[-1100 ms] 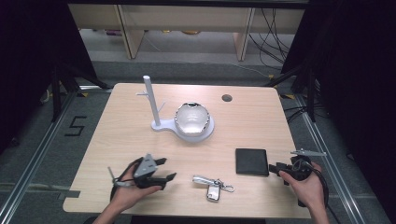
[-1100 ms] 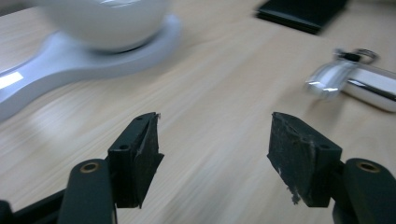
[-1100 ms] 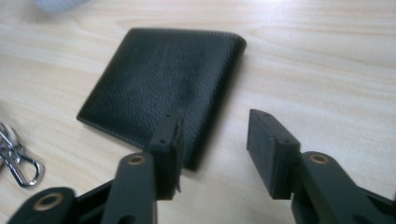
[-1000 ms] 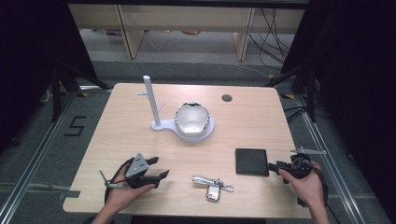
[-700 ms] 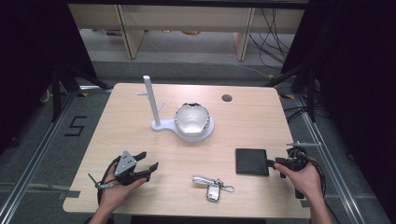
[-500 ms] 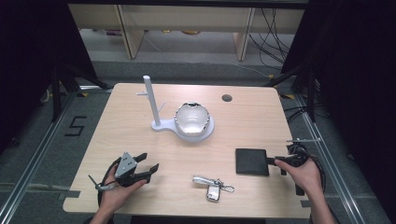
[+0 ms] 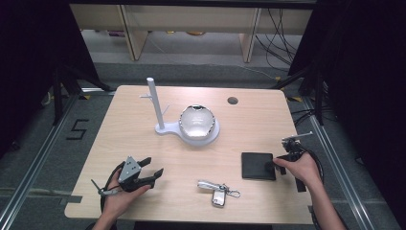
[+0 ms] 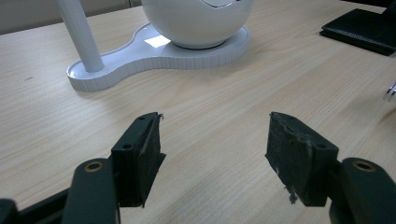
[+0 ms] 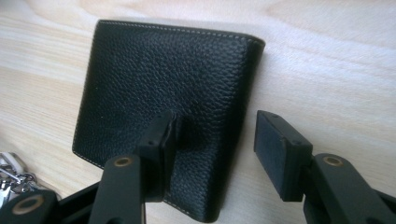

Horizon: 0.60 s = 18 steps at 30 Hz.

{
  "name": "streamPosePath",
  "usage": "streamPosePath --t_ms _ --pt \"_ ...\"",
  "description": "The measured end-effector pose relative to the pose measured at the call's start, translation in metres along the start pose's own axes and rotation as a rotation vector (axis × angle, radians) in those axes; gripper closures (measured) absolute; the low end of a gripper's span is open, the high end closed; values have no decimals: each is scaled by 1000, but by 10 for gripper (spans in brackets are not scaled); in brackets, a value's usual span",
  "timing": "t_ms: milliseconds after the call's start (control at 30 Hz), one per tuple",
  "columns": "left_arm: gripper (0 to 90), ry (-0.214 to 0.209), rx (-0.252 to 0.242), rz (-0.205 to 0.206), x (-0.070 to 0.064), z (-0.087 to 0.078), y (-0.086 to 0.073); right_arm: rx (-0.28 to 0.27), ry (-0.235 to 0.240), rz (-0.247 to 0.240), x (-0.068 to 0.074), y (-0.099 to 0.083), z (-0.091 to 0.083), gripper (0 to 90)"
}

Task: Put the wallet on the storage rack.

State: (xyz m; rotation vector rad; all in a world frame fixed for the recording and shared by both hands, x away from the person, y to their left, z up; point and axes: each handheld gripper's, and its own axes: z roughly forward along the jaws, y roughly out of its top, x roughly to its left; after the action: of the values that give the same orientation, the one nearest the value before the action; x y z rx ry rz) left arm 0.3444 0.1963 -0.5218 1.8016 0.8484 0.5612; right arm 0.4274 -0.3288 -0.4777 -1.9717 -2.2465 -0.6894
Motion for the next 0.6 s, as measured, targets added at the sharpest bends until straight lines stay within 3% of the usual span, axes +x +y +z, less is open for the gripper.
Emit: streamPosePath --t_ms 67,100,133,167,233,267,333,400,600 --pt "346 6 10 1 0 -1 0 5 9 -3 0 1 1 496" --pt "346 6 12 0 -1 0 0 15 -14 23 2 3 1 497" --pt "346 5 11 -1 0 0 0 48 -8 61 6 4 0 498" --pt "346 5 10 -2 0 0 0 86 -2 135 13 6 0 502" --pt "350 5 9 -3 0 0 0 72 -9 125 13 6 1 505" --pt "353 4 1 -5 0 0 0 88 -38 79 13 9 2 533" --pt "355 6 4 -2 -1 0 0 114 -44 91 15 12 2 537" --pt "355 1 -4 -8 -2 0 -1 125 -96 65 19 14 5 556" --pt "356 -3 0 0 -2 0 -1 148 -93 69 20 17 6 619"
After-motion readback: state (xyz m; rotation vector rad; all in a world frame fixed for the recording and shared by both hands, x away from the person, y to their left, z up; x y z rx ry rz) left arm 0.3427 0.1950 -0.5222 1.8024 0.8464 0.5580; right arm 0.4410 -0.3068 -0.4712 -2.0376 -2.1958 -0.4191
